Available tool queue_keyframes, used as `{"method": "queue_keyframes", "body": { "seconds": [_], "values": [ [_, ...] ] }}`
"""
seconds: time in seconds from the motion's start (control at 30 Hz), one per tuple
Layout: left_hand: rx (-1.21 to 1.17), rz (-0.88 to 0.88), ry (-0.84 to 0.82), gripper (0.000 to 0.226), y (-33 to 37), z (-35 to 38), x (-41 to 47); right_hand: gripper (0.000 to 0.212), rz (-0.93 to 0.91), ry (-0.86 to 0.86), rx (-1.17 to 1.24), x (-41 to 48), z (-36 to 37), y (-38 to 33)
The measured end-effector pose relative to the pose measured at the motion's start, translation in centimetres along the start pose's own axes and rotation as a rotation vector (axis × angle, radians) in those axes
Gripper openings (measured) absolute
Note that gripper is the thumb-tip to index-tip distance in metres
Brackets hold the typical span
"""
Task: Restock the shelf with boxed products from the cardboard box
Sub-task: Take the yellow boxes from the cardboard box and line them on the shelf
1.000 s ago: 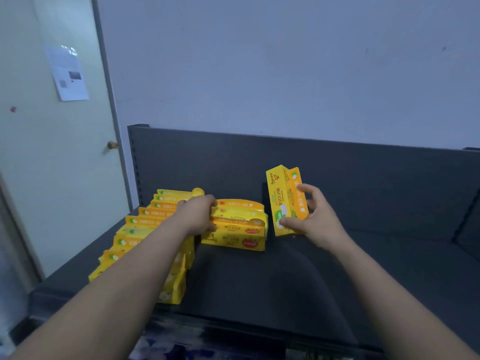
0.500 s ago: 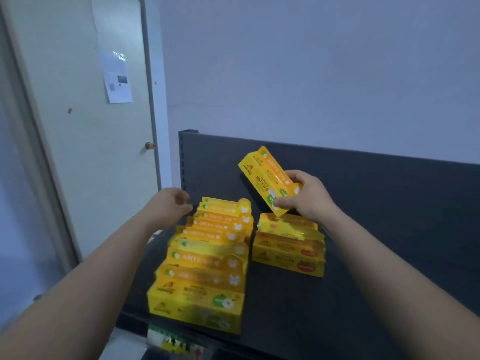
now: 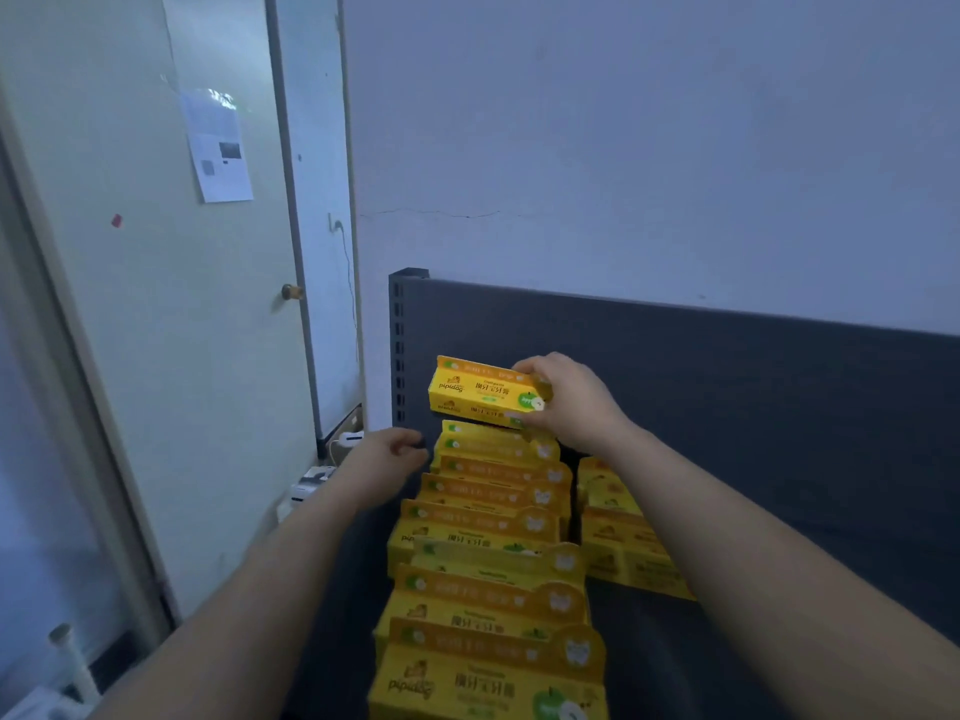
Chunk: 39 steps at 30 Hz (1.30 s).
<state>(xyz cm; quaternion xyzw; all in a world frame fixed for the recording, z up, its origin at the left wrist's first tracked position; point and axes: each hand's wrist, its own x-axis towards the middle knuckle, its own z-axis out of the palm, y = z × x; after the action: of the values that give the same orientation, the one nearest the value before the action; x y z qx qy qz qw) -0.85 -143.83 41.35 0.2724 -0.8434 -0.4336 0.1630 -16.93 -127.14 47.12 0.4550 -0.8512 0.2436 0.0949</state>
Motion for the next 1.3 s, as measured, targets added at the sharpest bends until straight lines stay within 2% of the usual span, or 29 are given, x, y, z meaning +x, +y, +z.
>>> {"method": "queue_keyframes", "body": {
  "seconds": [0.3,0.5,0.67,0.9,1.03,1.17,1.3],
  "values": [
    [-0.072,-0.019,-0.094,0.023,-0.5,0.2,1.2,0.049,-0.038,-0.096,-0.141,0.5,0.9,-0.8],
    [-0.096,-0.011,-0.122,0.022,-0.4,0.0,1.2,0.067,-0.004,-0.156,-0.134,1.4,-0.1,-1.2],
    [-0.121,-0.011,-0.120,0.018,-0.3,0.0,1.3,0.050,-0.106,-0.053,-0.301,1.0,0.6,-1.1],
    [-0.128,0.001,-0.126,0.021,-0.4,0.3,1.3,0.051,-0.056,-0.060,-0.192,0.2,0.2,-0.3],
    [-0.119,0.010,-0.111,0.015,-0.3,0.6,1.3,0.052,-0.033,-0.018,-0.115,-0.1,-0.9,-0.2],
    [-0.113,0.024,-0.114,0.021,-0.3,0.8,1.2,0.047,-0.001,0.073,-0.077,-1.4,-1.4,0.9],
    [-0.115,0.065,-0.167,0.036,-0.3,0.7,1.4,0.046,0.019,0.085,-0.087,-2.1,-1.3,1.7]
  ]
}}
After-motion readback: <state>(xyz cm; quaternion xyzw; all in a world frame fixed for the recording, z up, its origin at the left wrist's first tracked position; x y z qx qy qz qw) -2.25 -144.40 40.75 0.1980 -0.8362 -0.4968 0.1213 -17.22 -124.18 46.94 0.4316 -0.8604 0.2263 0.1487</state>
